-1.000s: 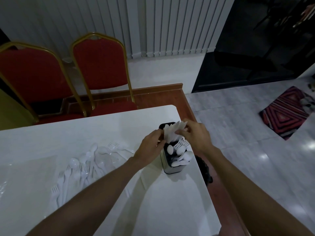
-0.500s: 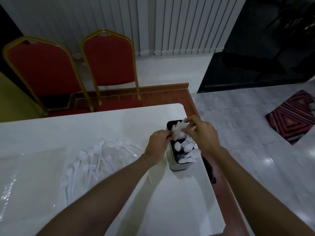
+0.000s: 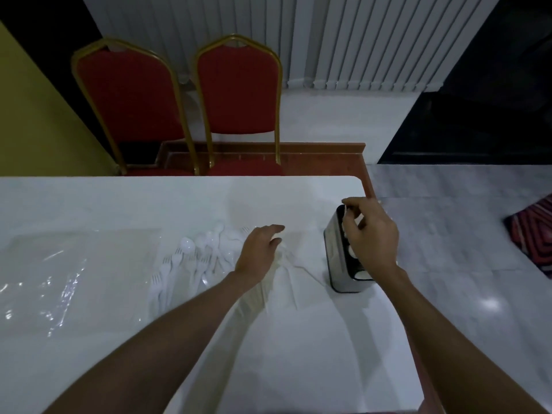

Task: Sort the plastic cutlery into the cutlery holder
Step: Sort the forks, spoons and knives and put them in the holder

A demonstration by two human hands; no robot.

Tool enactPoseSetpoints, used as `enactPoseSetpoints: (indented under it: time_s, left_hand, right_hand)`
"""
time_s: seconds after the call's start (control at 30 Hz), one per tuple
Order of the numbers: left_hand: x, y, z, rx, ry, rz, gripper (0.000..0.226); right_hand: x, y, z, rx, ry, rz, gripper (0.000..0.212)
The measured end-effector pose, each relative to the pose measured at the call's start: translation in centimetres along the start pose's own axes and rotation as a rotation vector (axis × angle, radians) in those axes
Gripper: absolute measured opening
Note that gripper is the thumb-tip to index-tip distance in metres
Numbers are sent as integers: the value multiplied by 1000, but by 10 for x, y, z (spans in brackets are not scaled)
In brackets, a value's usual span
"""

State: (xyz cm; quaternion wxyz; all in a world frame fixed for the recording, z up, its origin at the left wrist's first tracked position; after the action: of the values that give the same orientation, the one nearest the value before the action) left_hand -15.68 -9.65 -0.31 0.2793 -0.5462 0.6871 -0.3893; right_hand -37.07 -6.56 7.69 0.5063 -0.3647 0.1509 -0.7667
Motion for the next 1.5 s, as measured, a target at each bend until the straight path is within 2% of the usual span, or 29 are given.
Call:
enactPoseSetpoints:
  time_s: [0.2,0.27,0.33,0.43,0.53,0.6,0.67,0.77,0.87,0.97,1.07,1.17,1.23,1.33,1.43,1.5]
  left_hand:
    - [-24,-24,67,11,-104,-38,25]
    - [-33,-28,82,25,-127,-37,24]
    - [-43,-29,99,46,-138,-33,24]
    - [-55,-26,122,98,-160,55,27]
    - [-69,-20,142,230,-109,150,35]
    - [-83,-14,156,376,-80,144,42]
    - [-98,-13,166,501,-182,138,51]
    - [-122,-17,179,584,-365,146,59]
    - [-139,-18,195,590,-350,144,55]
    - [-146,-15,209,606,-266,158,57]
    - [-143,-13,212,580,-219,130,59]
    - [-135,-14,210,549,-191,98,50]
    - [-129,-15,207,472,-201,66,37]
    - [-122,-20,201,330,-297,53,16]
    - [-122,-24,198,179,-420,39,9]
    - [-124,-27,200,56,-502,-4,7]
  right_hand:
    - [-1,16,21,-34,212,-156,26]
    - [-3,15,29,-51,148,-233,28]
    - [-7,26,40,-26,19,-211,26]
    - [-23,65,51,9,-90,82,23]
    - [-52,116,42,-28,59,472,23]
    - [-76,144,34,-82,137,678,25]
    - [-99,162,28,-101,126,769,30]
    - [-125,187,28,-130,8,809,42]
    - [-143,211,35,-181,-204,846,54]
    - [-156,226,34,-223,-288,866,65]
    - [-158,224,30,-210,-195,783,70]
    - [-154,220,24,-245,-120,692,68]
    - [-150,221,20,-243,-70,665,59]
    - [-145,221,17,-231,39,600,24]
    - [-138,220,16,-179,184,531,10]
    - [-133,217,16,-136,257,504,8]
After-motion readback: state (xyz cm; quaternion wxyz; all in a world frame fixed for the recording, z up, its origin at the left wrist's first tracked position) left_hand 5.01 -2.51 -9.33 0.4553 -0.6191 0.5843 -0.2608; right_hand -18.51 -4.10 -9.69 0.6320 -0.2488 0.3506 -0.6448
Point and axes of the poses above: each hand's wrist, its own x-axis towards the middle knuckle, its own y-axis out of the palm, z = x × y, the point moved 2 cm from there along x, towards the middle knuckle, and after that the axes turned 14 degrees about x, right-handed, at the moved point
